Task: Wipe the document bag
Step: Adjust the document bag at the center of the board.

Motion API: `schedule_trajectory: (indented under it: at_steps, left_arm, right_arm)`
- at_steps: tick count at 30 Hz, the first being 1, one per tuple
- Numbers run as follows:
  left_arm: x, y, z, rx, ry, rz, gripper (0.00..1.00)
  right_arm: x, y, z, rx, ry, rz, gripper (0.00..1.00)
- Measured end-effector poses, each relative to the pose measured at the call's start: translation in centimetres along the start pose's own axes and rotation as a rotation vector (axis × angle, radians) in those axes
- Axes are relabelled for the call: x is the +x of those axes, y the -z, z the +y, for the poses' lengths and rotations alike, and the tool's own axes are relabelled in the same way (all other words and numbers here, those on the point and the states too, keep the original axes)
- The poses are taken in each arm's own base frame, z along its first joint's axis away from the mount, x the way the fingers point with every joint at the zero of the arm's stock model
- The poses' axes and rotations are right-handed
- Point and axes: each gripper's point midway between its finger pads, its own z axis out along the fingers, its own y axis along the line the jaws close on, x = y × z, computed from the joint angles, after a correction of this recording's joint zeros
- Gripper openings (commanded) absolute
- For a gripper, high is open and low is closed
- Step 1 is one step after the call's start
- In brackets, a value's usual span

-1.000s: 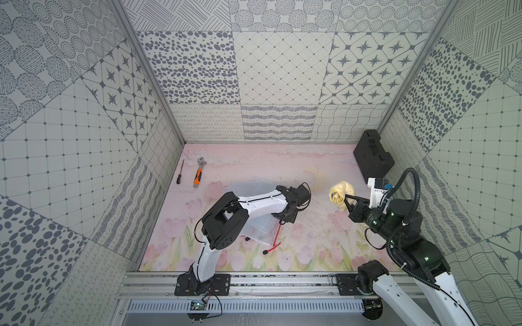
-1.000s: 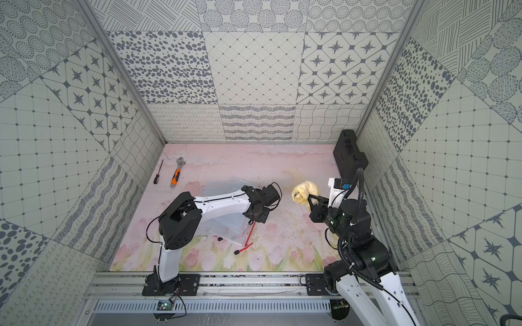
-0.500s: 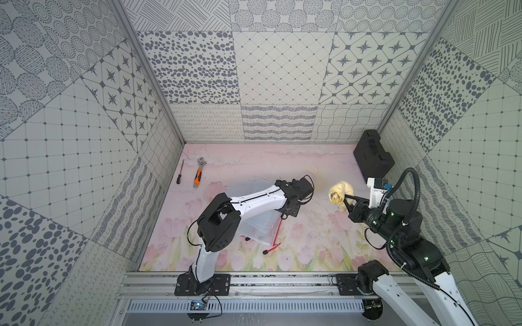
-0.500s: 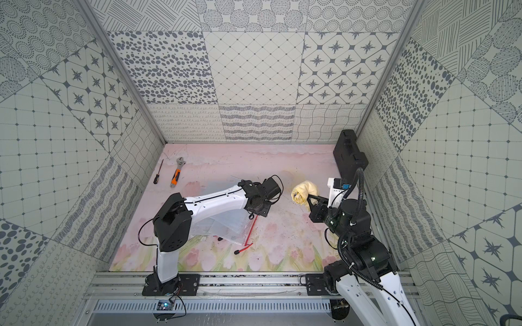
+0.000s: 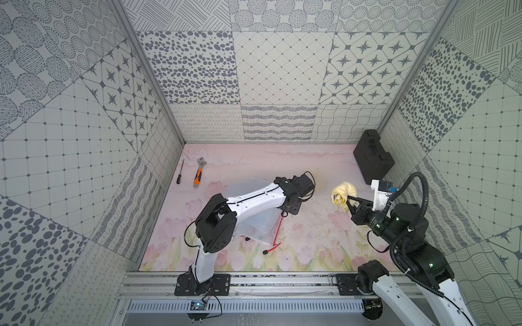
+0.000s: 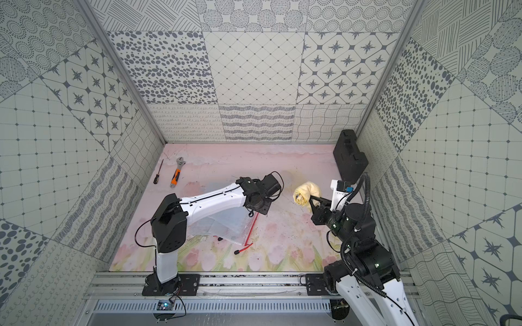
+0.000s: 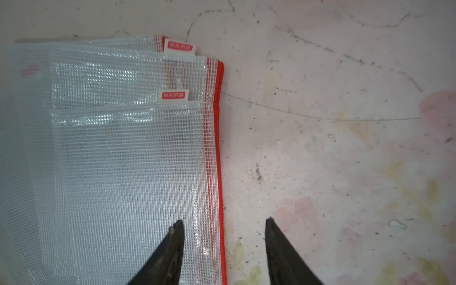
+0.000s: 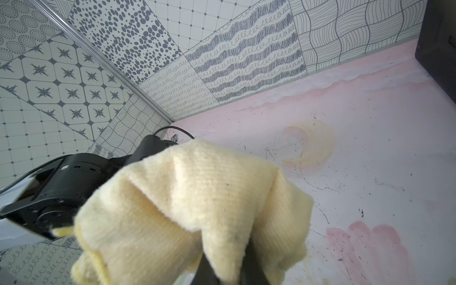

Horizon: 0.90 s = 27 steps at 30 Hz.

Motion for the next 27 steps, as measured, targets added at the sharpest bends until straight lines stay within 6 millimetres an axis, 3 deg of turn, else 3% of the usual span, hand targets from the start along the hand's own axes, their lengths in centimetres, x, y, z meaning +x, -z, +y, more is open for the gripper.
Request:
schedule_trajectory:
  at_steps: [6,12,15,18,21,27]
  left_arm:
    - [3.8,-3.7,0.9,-0.066,0.014,0.110,0.48]
    - [5.2,-5.3,0.8,-0.097,0.024,0.146,0.41]
    - [5.1,-5.3,0.7,-0.105,0.028,0.139,0.35]
    - [5.1,-5.4,0.7,-0.114,0.040,0.130,0.12]
    - [5.0,-5.4,1.0,-0.126,0.042,0.123,0.00]
    - [3.9,-3.8,0.9,-0.123,0.041,0.101,0.00]
  right_arm:
    - [0.2,0.0,0.0,-0.001,0.000,0.007,0.00]
    - [0.3,0.0,0.2,-0.011,-0.001,0.015,0.00]
    - [0.4,-0.1,0.3,-0.017,-0.001,0.020,0.00]
    - [0.4,-0.2,0.3,-0.018,-0.002,0.026,0.00]
    - [0.4,-0.2,0.3,-0.019,-0.002,0.026,0.00]
    - [0.5,-0.2,0.3,-0.019,-0.002,0.027,0.00]
